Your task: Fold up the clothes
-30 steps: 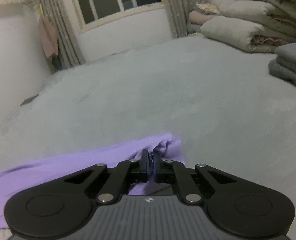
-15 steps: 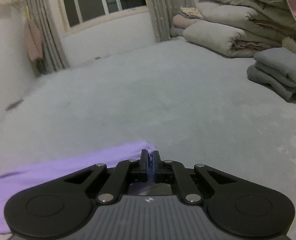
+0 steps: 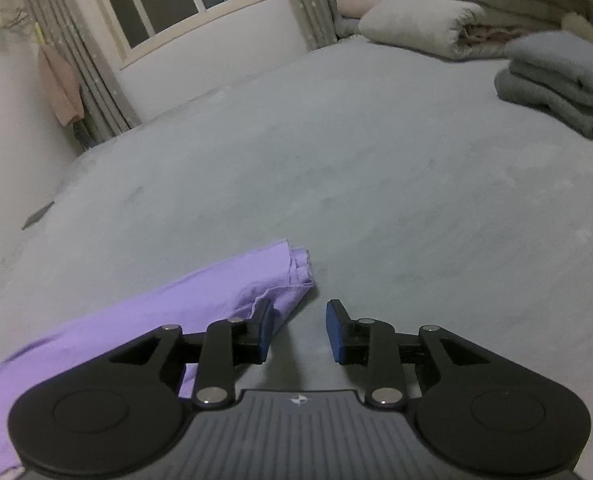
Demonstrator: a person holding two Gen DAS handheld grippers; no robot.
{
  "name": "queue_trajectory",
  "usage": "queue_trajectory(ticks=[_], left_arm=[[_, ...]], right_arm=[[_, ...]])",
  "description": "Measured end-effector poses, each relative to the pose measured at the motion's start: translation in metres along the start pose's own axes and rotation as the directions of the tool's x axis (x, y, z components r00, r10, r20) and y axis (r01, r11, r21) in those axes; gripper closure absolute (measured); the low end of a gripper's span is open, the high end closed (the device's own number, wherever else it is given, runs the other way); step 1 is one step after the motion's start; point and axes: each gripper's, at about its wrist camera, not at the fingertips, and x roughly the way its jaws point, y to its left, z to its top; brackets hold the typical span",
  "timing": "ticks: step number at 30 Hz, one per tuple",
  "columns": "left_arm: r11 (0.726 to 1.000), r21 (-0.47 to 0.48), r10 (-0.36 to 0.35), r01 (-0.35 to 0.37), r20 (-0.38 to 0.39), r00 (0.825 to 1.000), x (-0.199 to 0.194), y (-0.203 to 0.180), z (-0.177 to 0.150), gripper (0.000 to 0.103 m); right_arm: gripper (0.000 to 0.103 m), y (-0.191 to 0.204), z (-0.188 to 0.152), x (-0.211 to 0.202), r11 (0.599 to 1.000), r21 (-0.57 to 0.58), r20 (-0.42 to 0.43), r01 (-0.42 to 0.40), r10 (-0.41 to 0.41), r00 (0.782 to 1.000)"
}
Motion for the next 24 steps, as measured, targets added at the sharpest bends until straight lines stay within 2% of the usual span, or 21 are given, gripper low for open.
queue_trajectory(ticks=[1, 2, 3, 6, 7, 8, 10, 14, 15, 16, 17, 22, 24], left_arm=[[1.000, 0.000, 0.000, 0.000, 0.000, 1.000, 0.000, 0.000, 0.000, 0.011], [1.000, 0.000, 0.000, 0.000, 0.000, 1.000, 0.000, 0.000, 0.000, 0.011], [1.000, 0.000, 0.000, 0.000, 0.000, 1.000, 0.000, 0.000, 0.000, 0.011], [1.000, 0.000, 0.000, 0.000, 0.000, 1.000, 0.000, 0.000, 0.000, 0.010], [1.000, 0.000, 0.000, 0.000, -0.001, 1.000, -0.001, 0.000, 0.000, 0.010], [1.000, 0.000, 0.000, 0.000, 0.000, 1.000, -0.001, 0.000, 0.000, 0.010], [1.000, 0.000, 0.000, 0.000, 0.000, 1.000, -0.001, -0.001, 0.000, 0.010], [1.000, 0.000, 0.001, -0.001, -0.001, 1.000, -0.001, -0.001, 0.000, 0.010], [1.000, 0.000, 0.001, -0.001, -0.001, 1.000, -0.001, -0.001, 0.000, 0.010], [1.000, 0.000, 0.001, -0.001, -0.001, 1.000, -0.001, -0.001, 0.000, 0.010], [1.000, 0.000, 0.001, -0.001, -0.001, 1.000, -0.001, -0.001, 0.000, 0.010], [1.000, -0.001, 0.000, 0.000, -0.001, 1.000, -0.001, 0.000, 0.000, 0.010], [1.000, -0.002, -0.001, 0.001, -0.002, 1.000, 0.000, 0.000, 0.000, 0.010]], right_arm=[[0.076, -0.001, 0.001, 0.000, 1.000, 0.012, 0.005, -0.014, 0.014, 1.000], [0.085, -0.005, 0.003, 0.001, 0.999, 0.030, 0.011, -0.039, 0.039, 0.999], [0.088, -0.009, 0.004, 0.000, 0.996, 0.054, 0.018, -0.067, 0.066, 0.998], [0.087, -0.022, 0.006, -0.005, 0.987, 0.120, 0.055, -0.107, 0.102, 0.993], [0.085, -0.025, 0.007, -0.007, 0.982, 0.139, 0.063, -0.124, 0.116, 0.991], [0.074, -0.027, 0.007, -0.007, 0.978, 0.152, 0.064, -0.144, 0.135, 0.989], [0.064, -0.028, 0.006, -0.007, 0.973, 0.160, 0.055, -0.164, 0.157, 0.986], [0.065, -0.020, 0.004, 0.000, 0.986, 0.114, 0.009, -0.125, 0.125, 0.992], [0.066, -0.016, 0.004, 0.000, 0.991, 0.088, 0.008, -0.103, 0.103, 0.995], [0.080, -0.012, 0.004, 0.000, 0.995, 0.062, 0.008, -0.081, 0.081, 0.997], [0.098, -0.009, 0.003, 0.000, 0.998, 0.038, 0.007, -0.056, 0.056, 0.998], [0.099, -0.004, 0.008, -0.020, 1.000, -0.013, 0.058, 0.016, -0.016, 0.998], [0.099, -0.001, 0.011, -0.031, 0.999, -0.033, 0.079, 0.023, -0.020, 0.997]])
